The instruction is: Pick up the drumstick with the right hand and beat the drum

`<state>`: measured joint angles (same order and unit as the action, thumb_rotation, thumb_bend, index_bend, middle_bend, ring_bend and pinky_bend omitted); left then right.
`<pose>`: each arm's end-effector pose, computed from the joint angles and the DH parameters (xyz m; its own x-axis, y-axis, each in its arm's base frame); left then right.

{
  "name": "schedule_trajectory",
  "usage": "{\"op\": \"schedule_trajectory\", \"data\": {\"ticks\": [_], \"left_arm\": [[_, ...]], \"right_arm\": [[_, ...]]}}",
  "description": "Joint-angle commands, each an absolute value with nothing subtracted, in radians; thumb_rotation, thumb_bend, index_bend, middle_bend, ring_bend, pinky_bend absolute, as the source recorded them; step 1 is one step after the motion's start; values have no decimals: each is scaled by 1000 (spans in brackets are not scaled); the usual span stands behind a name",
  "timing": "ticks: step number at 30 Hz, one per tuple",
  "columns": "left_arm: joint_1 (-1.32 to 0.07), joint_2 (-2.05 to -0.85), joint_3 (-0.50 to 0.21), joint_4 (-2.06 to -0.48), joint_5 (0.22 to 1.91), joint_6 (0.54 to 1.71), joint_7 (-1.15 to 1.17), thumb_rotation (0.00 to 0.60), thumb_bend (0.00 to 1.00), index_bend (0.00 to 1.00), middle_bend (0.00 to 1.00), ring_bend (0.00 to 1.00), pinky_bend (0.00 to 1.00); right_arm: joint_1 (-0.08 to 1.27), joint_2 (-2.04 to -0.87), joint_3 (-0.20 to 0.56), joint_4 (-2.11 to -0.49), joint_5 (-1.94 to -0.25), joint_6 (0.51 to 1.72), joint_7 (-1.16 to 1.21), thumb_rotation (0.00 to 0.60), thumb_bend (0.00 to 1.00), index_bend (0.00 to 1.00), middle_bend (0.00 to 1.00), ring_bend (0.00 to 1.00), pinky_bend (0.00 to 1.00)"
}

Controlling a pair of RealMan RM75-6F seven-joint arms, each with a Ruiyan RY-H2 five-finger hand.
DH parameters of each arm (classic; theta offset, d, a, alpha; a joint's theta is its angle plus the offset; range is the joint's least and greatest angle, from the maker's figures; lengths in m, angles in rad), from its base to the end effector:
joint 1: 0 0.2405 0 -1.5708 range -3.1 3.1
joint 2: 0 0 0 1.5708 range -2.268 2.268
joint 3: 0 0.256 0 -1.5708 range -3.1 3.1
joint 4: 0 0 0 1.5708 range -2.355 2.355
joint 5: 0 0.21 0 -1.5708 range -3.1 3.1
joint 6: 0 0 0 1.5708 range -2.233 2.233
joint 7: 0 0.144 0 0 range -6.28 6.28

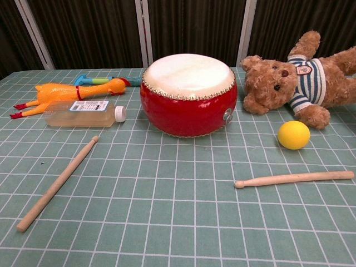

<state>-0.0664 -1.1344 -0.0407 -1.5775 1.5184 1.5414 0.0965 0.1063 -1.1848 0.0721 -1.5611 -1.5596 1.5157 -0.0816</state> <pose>-0.3147 0.1736 0.1625 0.4993 -0.0395 0.8655 0.8661 -0.0046 -0.4998 -0.2999 -0.1920 0.1465 0.4545 0.0646 0.8884 -0.8849 -0.0811 0.4586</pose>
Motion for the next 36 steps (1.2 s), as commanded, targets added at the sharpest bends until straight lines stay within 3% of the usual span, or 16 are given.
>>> {"op": "schedule_trajectory", "data": {"ticks": [1,17,19,22,23,24,26,30,36], "left_arm": [[-66,-1134,-41,-1578,1518,1542,96,600,0,0,0,0,27],[-67,-1131,-41,-1586,1509,1530,103,600,0,0,0,0,27],[-66,-1131,-41,-1587,1507,1530,103,600,0,0,0,0,27],[-65,-1131,-41,-1590,1507,1532,102,600,0,0,0,0,27],[-65,-1131,-41,-1590,1509,1533,103,600,0,0,0,0,27],[-65,-1131,-40,-1590,1510,1533,105,600,0,0,0,0,27],[-64,-1131,-39,-1591,1511,1532,106,600,0,0,0,0,27],[-64,-1132,-40,-1593,1511,1533,107,600,0,0,0,0,27],[-65,-1130,-40,-1593,1508,1530,101,600,0,0,0,0,27]], "right_arm": [[107,-1184,71,-1563,-1559,1513,-83,600,321,0,0,0,46],[112,-1166,59,-1591,-1550,1480,-94,600,322,0,0,0,46],[116,-1167,62,-1595,-1551,1478,-95,600,321,0,28,39,75],[127,-1174,75,-1600,-1548,1476,-105,600,321,4,319,356,350],[132,-1176,81,-1601,-1544,1474,-111,600,322,27,487,528,501],[139,-1180,87,-1603,-1539,1466,-116,600,322,74,638,679,631],[154,-1184,94,-1609,-1522,1439,-126,600,322,173,822,851,779],[201,-1200,109,-1629,-1475,1351,-185,600,322,326,987,993,907],[261,-1264,128,-1643,-1421,1271,-301,600,356,449,1000,1000,938]]}}
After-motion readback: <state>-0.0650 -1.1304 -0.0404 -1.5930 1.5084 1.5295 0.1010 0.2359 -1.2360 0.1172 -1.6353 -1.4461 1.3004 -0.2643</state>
